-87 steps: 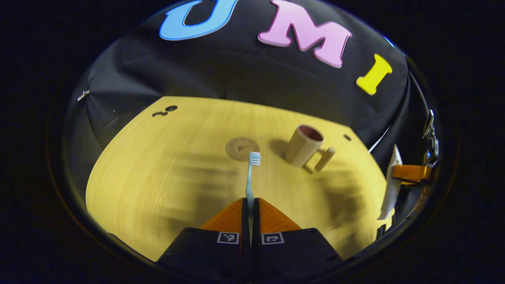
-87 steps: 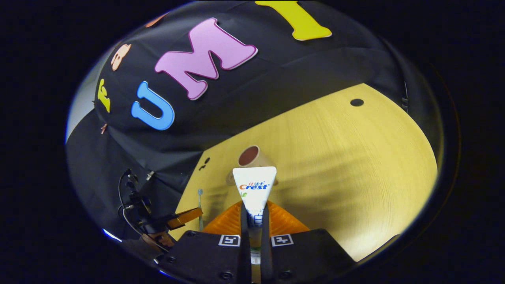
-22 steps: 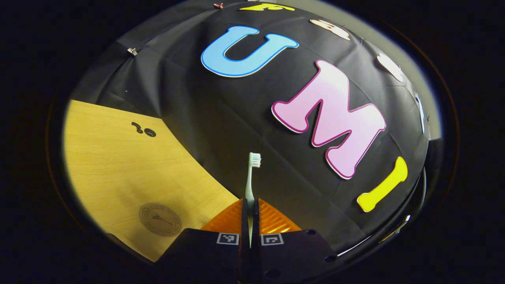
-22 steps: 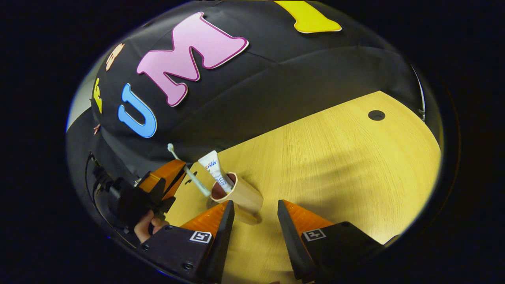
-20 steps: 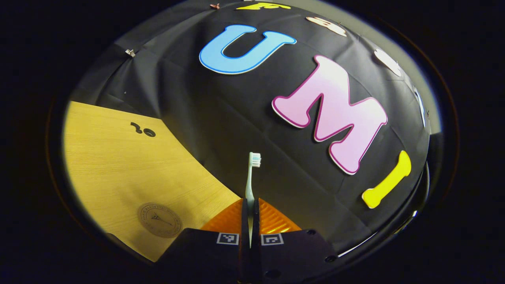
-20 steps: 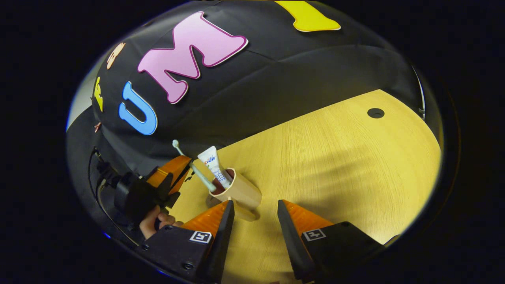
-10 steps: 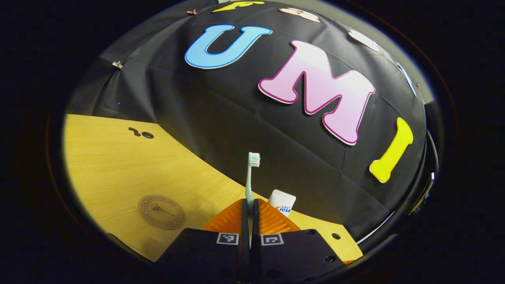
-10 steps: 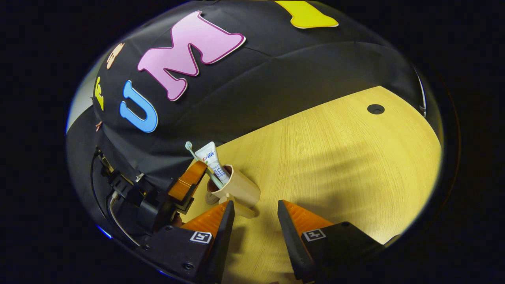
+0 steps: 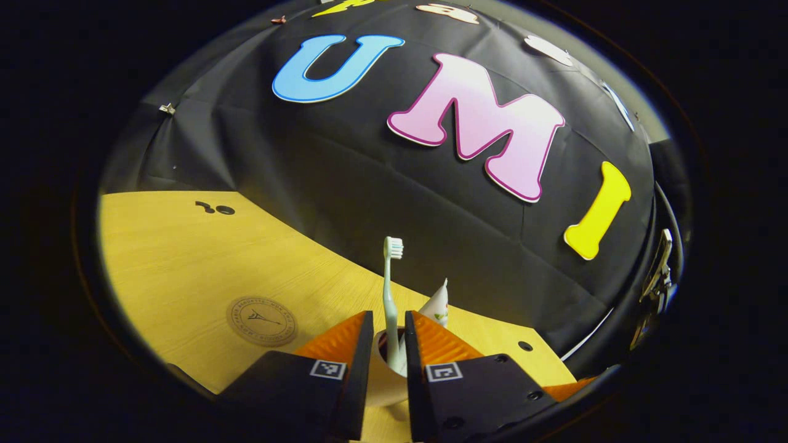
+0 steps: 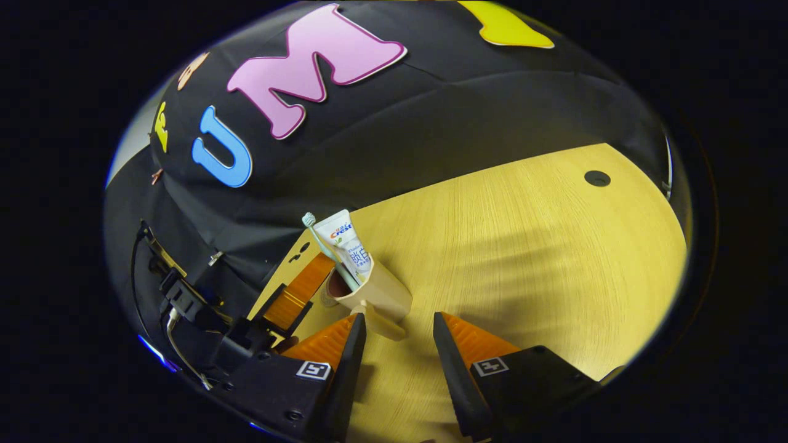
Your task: Put the toothbrush and toothpaste on the desktop into the cup, then pick up the cup and place it on the coaster on the desktop.
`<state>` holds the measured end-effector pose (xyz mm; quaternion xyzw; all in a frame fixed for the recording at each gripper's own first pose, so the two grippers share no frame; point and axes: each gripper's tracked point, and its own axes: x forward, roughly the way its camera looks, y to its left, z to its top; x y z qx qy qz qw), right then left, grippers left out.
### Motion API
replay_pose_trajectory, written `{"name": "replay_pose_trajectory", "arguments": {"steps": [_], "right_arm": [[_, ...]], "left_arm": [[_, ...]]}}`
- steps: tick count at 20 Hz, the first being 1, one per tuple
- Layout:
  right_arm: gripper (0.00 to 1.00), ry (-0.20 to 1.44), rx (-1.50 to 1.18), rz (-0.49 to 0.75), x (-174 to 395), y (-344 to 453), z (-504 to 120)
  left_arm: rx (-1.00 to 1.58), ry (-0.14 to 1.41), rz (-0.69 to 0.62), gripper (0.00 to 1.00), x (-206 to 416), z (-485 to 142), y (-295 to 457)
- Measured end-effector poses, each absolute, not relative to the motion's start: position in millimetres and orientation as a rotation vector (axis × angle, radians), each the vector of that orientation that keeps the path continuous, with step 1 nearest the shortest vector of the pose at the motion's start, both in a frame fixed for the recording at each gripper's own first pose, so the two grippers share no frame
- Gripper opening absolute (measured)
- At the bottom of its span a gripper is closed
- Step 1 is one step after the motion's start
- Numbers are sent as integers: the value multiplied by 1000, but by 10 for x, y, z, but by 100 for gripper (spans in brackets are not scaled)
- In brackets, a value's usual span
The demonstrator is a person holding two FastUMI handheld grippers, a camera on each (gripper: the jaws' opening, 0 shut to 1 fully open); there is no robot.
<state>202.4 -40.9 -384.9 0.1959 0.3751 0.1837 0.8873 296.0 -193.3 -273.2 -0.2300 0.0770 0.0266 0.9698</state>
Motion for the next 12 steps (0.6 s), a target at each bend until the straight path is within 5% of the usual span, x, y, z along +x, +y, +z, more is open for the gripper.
{"name": "replay_pose_trajectory", "arguments": {"steps": [1,2,4,6,7,12], "right_arm": [[68,786,383,393,2022,-389,-3825],[68,801,355,403,2015,-374,-3810],[69,829,320,426,2021,-317,-3763],[78,851,252,450,2057,-256,-3747],[70,864,199,467,2068,-228,-3761],[70,980,-49,574,2047,57,-3953]], "left_arm": [[-457,169,46,52,2875,-2729,-1908],[-441,182,48,46,2778,-2721,-1854],[-404,208,51,64,2549,-2696,-1739],[-361,243,44,59,2278,-2701,-1651],[-331,265,38,61,2141,-2722,-1611],[-222,392,30,64,1439,-2841,-1344]]}}
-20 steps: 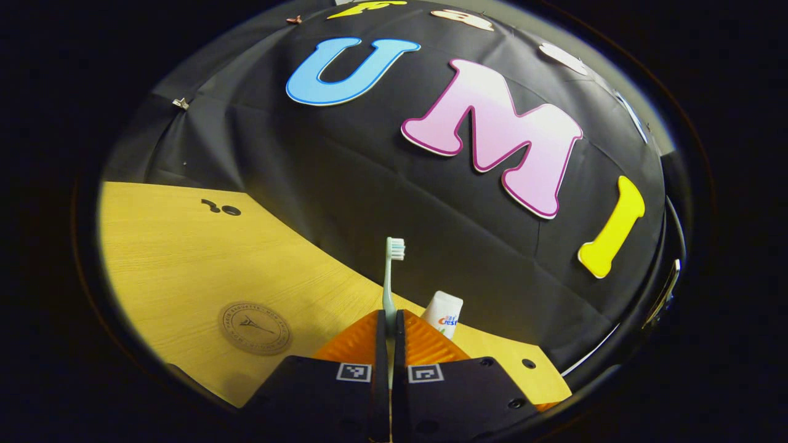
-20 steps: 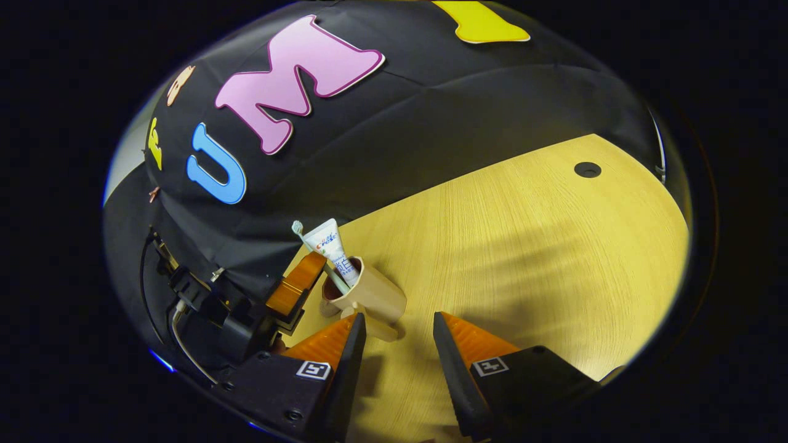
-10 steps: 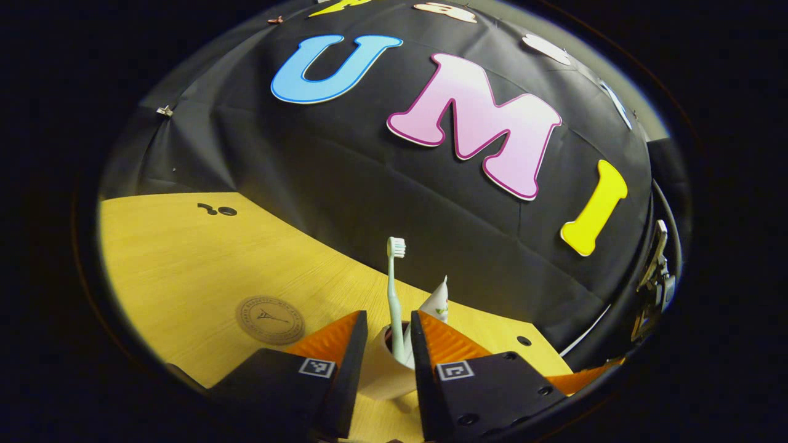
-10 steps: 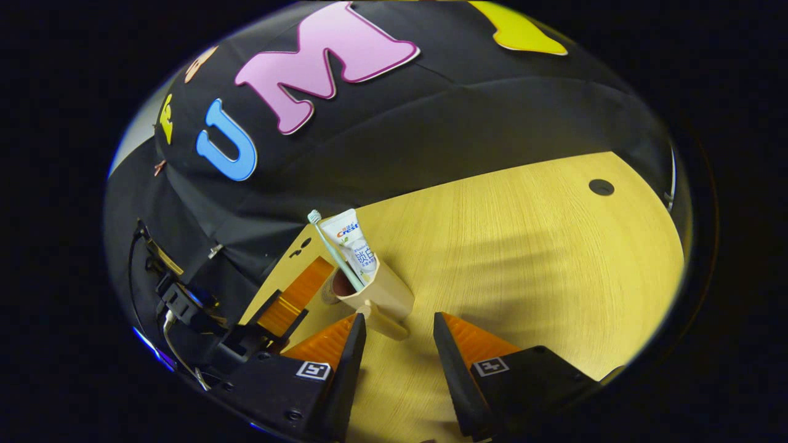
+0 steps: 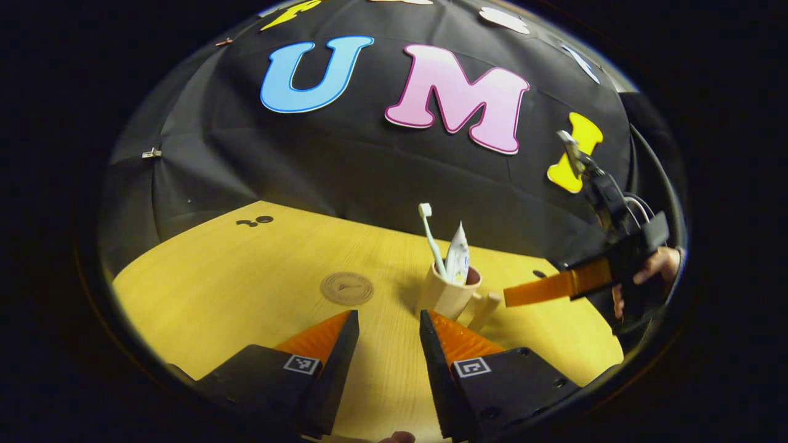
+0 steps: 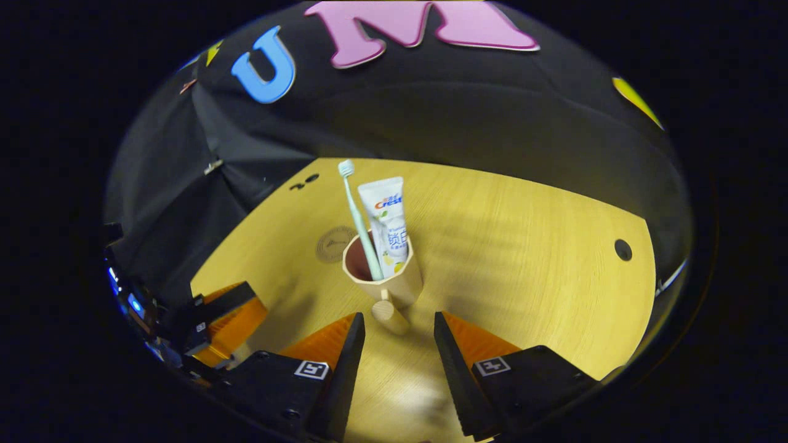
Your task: Put the toothbrush and toothpaste on the desktop into the cup, then pick up the cup and place it on the coaster on the desktop.
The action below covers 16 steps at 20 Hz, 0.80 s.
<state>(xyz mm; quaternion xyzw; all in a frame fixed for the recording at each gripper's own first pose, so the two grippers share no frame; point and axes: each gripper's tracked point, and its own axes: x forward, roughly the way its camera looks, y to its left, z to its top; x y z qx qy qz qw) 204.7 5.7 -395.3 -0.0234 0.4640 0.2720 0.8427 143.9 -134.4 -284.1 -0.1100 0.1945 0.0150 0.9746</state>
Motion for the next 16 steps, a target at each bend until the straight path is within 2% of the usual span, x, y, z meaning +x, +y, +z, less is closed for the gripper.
{"name": "replay_pose_trajectory", "arguments": {"steps": [5,13,14,15,16], "right_arm": [[70,1034,-214,588,2089,208,-4172],[67,1067,-268,560,2256,331,-4324],[74,1072,-275,559,2263,340,-4338],[65,1087,-281,555,2254,354,-4361],[62,1103,-288,549,2235,350,-4380]], "left_arm": [[-207,431,60,65,956,-2799,-1089],[-262,426,98,64,637,-2673,-877],[-267,425,102,64,622,-2662,-857],[-268,425,104,65,612,-2667,-843],[-266,426,107,64,601,-2666,-820]]}}
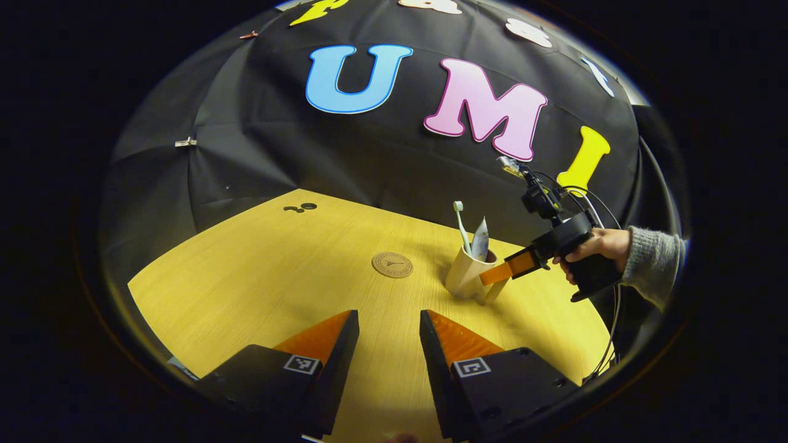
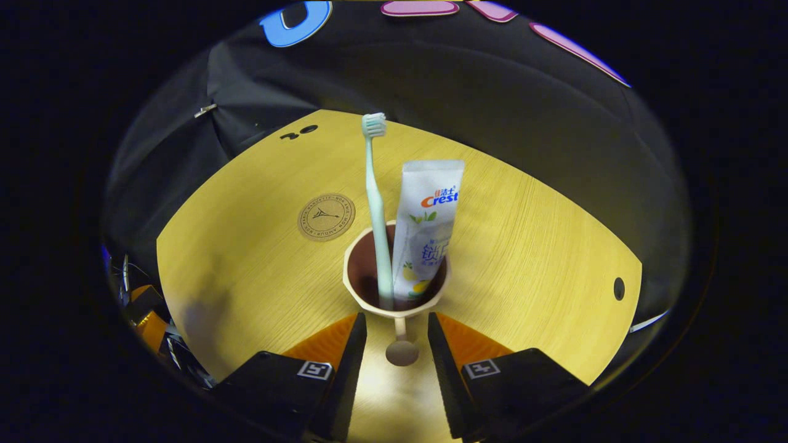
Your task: Put the toothbrush and toothpaste on the desktop into the cup, then pick up the cup and place it on the coaster on the desktop.
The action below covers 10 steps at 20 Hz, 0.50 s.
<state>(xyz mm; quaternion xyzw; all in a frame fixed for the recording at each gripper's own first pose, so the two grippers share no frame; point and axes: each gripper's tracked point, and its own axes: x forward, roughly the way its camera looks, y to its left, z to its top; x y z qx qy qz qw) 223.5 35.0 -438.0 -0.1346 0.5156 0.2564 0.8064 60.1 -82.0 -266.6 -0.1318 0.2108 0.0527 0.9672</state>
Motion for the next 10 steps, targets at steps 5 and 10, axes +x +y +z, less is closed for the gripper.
{"name": "replay_pose_trajectory", "arguments": {"steps": [5,10], "right_arm": [[28,1148,-331,509,2217,314,-4479],[19,1120,-297,496,2209,339,-4444]], "left_arm": [[-260,435,104,65,601,-2660,-695],[-277,445,104,64,604,-2680,-600]]}}
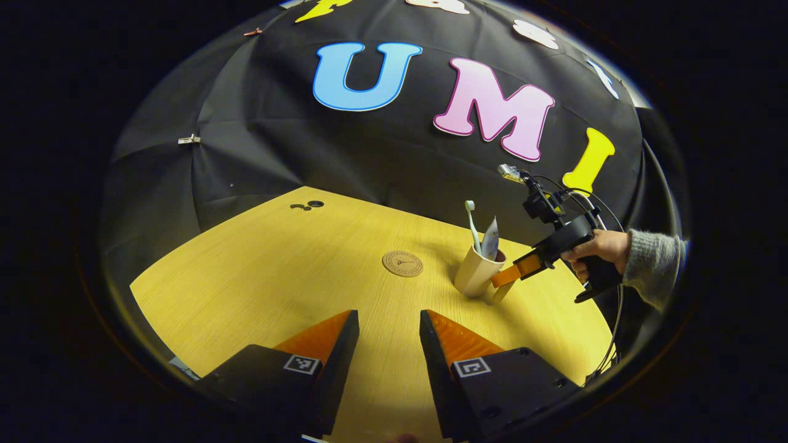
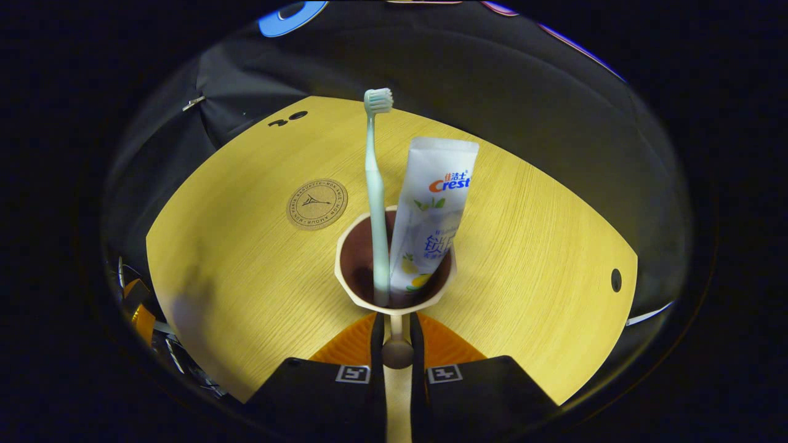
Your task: Put the toothbrush and toothpaste on the desktop into the cup, then pick up the cup and place it on the coaster on the desktop.
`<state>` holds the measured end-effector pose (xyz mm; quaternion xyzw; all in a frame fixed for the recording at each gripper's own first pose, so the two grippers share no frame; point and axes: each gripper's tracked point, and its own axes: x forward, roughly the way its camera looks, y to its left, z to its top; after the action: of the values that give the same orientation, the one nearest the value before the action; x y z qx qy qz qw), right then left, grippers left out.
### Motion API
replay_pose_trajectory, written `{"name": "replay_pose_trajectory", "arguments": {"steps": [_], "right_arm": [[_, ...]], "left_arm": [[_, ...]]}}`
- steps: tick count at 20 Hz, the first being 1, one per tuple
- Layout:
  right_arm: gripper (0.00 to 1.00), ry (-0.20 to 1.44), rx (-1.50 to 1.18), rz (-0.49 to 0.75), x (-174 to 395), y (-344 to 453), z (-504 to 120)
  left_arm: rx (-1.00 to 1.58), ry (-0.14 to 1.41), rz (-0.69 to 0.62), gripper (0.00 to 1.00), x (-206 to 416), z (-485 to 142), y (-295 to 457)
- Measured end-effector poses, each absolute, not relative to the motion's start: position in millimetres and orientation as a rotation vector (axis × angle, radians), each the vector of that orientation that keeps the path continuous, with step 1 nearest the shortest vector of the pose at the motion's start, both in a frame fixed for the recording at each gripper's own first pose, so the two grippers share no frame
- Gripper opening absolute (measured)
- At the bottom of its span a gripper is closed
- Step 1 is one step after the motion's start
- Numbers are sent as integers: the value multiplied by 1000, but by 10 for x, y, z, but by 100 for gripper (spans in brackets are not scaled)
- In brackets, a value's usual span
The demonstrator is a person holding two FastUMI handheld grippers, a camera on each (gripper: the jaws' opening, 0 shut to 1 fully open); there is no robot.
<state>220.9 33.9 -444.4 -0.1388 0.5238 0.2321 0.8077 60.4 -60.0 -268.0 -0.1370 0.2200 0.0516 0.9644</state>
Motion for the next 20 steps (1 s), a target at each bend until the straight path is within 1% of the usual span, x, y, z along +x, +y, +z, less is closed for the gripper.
{"name": "replay_pose_trajectory", "arguments": {"steps": [1,5,9,14,20], "right_arm": [[14,1105,-284,491,2215,352,-4455],[14,1080,-256,457,2223,385,-4469],[14,1051,-225,453,2258,496,-4304],[14,1013,-200,474,2420,920,-4171],[14,1008,-204,530,2596,1582,-4240]], "left_arm": [[-278,447,100,64,601,-2687,-587],[-275,453,91,64,608,-2708,-476],[-284,462,81,64,637,-2730,-369],[-286,462,73,64,675,-2701,-164],[-288,458,107,65,621,-2710,191]]}}
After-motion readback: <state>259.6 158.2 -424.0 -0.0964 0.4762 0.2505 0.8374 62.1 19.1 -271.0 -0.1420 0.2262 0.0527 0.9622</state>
